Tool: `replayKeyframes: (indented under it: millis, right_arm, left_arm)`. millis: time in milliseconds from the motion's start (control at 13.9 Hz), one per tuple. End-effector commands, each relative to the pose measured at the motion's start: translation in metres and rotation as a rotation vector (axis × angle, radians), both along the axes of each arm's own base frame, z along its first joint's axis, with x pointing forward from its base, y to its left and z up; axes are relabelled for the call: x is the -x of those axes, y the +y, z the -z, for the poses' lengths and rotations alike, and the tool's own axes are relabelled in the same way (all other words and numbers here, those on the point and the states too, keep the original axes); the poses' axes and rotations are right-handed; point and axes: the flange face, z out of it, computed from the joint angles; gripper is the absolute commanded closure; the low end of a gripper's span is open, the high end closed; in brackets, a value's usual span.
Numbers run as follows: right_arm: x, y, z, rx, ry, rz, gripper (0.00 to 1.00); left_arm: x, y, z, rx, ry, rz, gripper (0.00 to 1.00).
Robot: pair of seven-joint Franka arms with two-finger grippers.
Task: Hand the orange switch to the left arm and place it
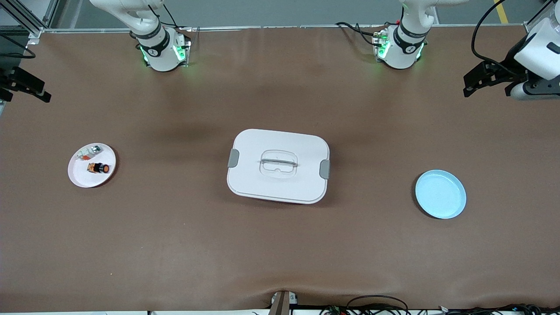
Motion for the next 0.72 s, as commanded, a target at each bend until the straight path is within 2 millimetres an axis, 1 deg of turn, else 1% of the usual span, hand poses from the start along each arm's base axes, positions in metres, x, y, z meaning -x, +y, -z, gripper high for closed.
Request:
replayKeyframes:
  millis: [0, 144, 288, 360, 432, 504, 648]
  right_arm:
    - [-0.006, -0.005, 0.007, -0.008, 0.017, 0.009, 0.00]
    - [-0.011, -0.008, 0.015, -0.015, 0.028, 0.015, 0.00]
    - [-0.026, -0.011, 0.036, -0.012, 0.058, 0.010, 0.00]
    - [-0.027, -0.016, 0.040, -0.009, 0.067, 0.014, 0.00]
    - [-0.028, -0.027, 0.046, -0.018, 0.075, 0.029, 0.00]
    - [-0.037, -0.031, 0.062, -0.012, 0.104, 0.028, 0.00]
    - [-0.045, -0.031, 0.072, -0.020, 0.103, 0.031, 0.00]
  left_arm:
    - [0.002, -0.001, -0.002, -0.001, 0.011, 0.002, 0.00]
    - [0.003, -0.001, -0.002, -0.001, 0.011, 0.004, 0.00]
    - [0.002, -0.001, -0.001, -0.001, 0.014, 0.005, 0.00]
    - [0.002, -0.001, -0.001, -0.001, 0.014, 0.005, 0.00]
    - [0.002, -0.002, -0.001, -0.001, 0.014, 0.007, 0.00]
    - [0.002, -0.002, -0.001, -0.001, 0.014, 0.007, 0.00]
    - [0.002, -0.002, -0.001, -0.001, 0.014, 0.016, 0.00]
